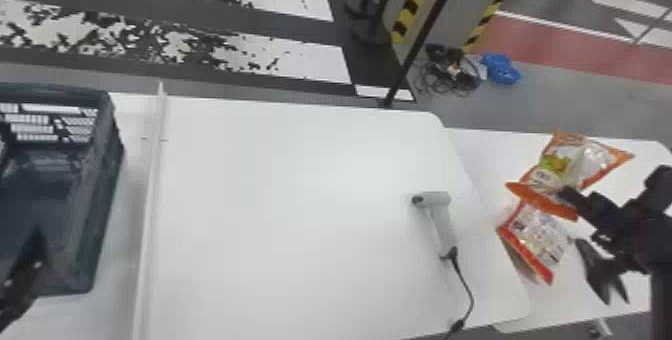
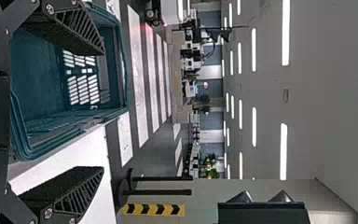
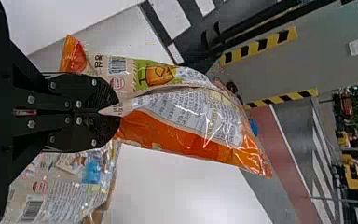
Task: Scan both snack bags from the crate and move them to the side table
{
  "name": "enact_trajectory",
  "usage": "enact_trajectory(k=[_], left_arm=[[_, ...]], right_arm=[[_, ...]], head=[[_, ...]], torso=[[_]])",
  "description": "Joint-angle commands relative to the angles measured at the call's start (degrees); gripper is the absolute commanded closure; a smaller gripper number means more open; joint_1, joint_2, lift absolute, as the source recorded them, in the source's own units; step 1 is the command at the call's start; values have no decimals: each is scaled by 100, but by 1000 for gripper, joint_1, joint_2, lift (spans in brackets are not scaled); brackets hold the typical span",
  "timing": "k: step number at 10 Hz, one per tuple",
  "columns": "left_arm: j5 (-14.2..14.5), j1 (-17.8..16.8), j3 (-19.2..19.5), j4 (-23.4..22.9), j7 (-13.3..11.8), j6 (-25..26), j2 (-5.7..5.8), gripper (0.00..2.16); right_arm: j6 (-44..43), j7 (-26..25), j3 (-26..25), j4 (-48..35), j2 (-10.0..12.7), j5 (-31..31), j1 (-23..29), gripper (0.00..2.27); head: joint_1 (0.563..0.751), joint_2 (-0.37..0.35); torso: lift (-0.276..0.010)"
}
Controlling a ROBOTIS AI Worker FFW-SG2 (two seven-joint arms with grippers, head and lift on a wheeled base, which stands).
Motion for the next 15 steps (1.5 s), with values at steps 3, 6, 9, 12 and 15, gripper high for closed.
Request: enact_trajectory(k=[3,6,9,12,15], left_arm=[[-1,3,-1,19,0,-15,-1,124],[-1,30,-10,10,0,-51,-1,124],[-1,109,-1,-16,0,-191,8,124],[-1,126,-19,-60,-9,-209,-1,124],[-98,118,-115,-227,-9,-121,-62,124]], right_arm=[[-737,-194,127,902,-130,225,-259,2233],[-737,-361,171,1034,-60,173,-268,950],[-737,-484,162,998,10,85,-172,60],[-930,-528,-14,339,204,-73,285,60],[-1053,-80,4,-1419,933,6,1120,60]], head=[[695,-350],[695,-350],[695,-350],[695,-350],[695,-350]], torso=[[-75],[-75],[-75],[-75],[-75]])
